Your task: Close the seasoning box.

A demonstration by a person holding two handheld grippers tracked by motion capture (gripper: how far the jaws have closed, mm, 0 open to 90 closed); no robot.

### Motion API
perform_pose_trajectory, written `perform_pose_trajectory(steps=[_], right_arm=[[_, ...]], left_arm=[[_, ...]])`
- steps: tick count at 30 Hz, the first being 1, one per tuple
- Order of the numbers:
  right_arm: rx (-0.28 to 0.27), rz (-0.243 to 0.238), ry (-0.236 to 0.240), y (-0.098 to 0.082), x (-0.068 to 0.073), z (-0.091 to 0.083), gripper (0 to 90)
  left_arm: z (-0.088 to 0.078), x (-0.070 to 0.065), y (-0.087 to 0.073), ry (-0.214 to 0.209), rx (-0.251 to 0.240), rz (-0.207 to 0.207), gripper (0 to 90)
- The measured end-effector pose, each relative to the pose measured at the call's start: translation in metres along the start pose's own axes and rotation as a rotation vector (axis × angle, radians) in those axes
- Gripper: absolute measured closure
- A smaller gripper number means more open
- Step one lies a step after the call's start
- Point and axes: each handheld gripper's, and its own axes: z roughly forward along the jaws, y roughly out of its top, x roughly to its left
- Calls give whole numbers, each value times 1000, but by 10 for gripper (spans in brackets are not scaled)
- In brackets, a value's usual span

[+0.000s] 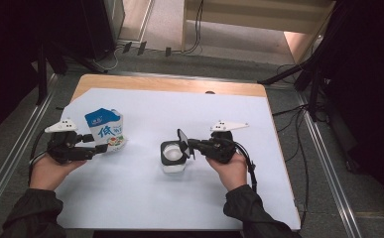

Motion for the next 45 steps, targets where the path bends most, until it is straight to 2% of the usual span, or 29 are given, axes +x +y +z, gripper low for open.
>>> perform_pose_trajectory(steps=[6, 11, 18, 19, 23, 27, 36, 45], right_arm=[[19, -23, 25, 1, 6, 10, 900], [27, -25, 31, 2, 7, 14, 893], [7, -30, 21, 3, 0, 10, 734], [7, -30, 21, 3, 0, 10, 734], [-5, -43, -29, 3, -7, 0, 631], [-25, -44, -67, 0, -16, -8, 594], [-45, -33, -124, -8, -35, -23, 572], [-56, 1, -188, -17, -54, -39, 559]], left_arm=[[-3, 0, -4, -5, 0, -10, 360], [-5, -3, -7, 4, 13, -2, 359], [-4, -4, -10, 10, 21, -6, 357], [-4, -4, -10, 10, 21, -6, 357], [-5, -4, -11, 14, 21, -10, 357], [-5, -3, -12, 15, 24, -10, 357], [-6, -1, -12, 12, 26, -10, 357], [-5, -1, -11, 10, 27, -7, 356]])
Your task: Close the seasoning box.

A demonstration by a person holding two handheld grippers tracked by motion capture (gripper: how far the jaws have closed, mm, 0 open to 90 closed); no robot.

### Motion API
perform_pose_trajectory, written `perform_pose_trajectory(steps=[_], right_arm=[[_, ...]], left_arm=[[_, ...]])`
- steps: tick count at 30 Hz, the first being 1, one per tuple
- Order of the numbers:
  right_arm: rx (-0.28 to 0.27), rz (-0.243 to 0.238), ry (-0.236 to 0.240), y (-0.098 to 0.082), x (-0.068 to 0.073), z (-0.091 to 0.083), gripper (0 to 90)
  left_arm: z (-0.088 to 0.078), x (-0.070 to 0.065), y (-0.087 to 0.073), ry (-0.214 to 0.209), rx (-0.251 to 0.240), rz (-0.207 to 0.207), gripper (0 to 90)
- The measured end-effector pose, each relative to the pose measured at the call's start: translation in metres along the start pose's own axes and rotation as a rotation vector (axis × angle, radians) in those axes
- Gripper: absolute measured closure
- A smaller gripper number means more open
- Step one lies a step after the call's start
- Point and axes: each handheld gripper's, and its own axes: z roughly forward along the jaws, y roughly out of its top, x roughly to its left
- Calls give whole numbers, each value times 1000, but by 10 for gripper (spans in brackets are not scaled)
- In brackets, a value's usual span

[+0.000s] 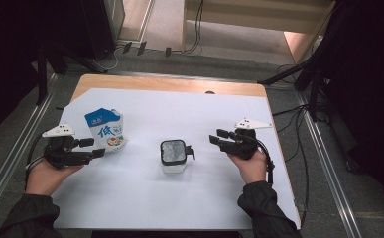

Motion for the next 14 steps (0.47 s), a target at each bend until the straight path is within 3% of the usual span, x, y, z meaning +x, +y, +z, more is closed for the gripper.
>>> perform_pose_trajectory(steps=[14], right_arm=[[-18, 40, -55, -8, -14, -13, 535]], left_arm=[[-1, 3, -2, -9, -9, -4, 353]])
